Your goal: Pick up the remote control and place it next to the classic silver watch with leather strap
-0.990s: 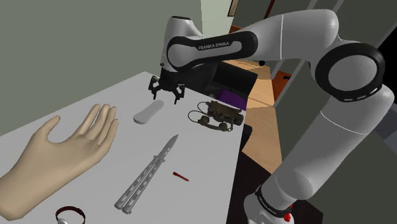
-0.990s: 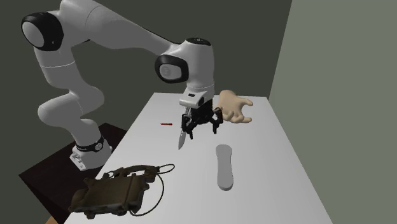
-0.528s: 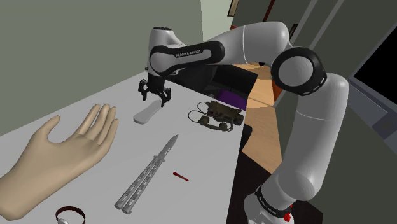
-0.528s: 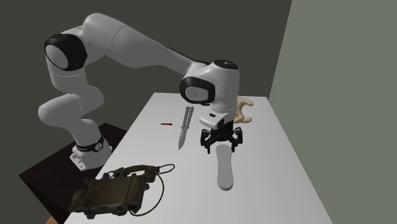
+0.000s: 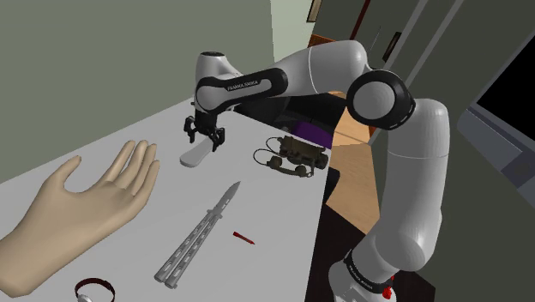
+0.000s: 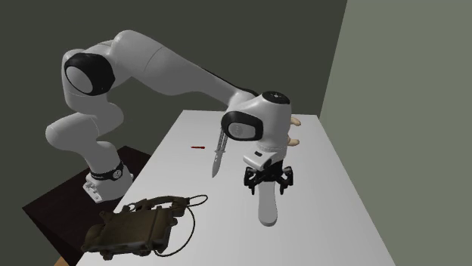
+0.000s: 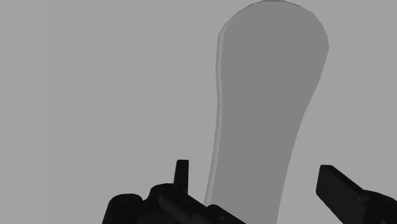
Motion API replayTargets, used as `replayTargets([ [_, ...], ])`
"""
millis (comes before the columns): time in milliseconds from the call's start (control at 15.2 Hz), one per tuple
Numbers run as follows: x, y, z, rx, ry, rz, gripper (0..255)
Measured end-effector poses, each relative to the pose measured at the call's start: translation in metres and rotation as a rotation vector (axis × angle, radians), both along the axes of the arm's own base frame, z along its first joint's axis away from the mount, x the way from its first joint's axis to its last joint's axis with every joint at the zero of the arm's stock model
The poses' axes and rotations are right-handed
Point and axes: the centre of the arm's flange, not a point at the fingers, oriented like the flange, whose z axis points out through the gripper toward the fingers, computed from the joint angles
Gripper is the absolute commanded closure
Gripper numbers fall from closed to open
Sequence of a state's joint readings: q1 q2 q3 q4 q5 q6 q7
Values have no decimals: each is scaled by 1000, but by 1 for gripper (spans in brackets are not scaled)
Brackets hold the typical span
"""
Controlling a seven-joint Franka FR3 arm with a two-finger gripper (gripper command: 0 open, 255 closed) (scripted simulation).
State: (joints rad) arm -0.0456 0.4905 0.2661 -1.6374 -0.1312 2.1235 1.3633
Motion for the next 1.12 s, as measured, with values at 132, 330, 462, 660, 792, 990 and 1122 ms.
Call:
replayTargets([
  [132,0,-1,-6,0,0,0,0],
  [330,0,-1,-8,0,0,0,0],
  [462,0,-1,-8,0,0,0,0],
  [660,0,-1,-8,0,-1,0,255],
  [792,0,-1,-8,0,-1,0,255],
  [990,0,-1,-8,0,-1,-1,255],
  [1122,0,-1,-8,0,-1,-1,255],
])
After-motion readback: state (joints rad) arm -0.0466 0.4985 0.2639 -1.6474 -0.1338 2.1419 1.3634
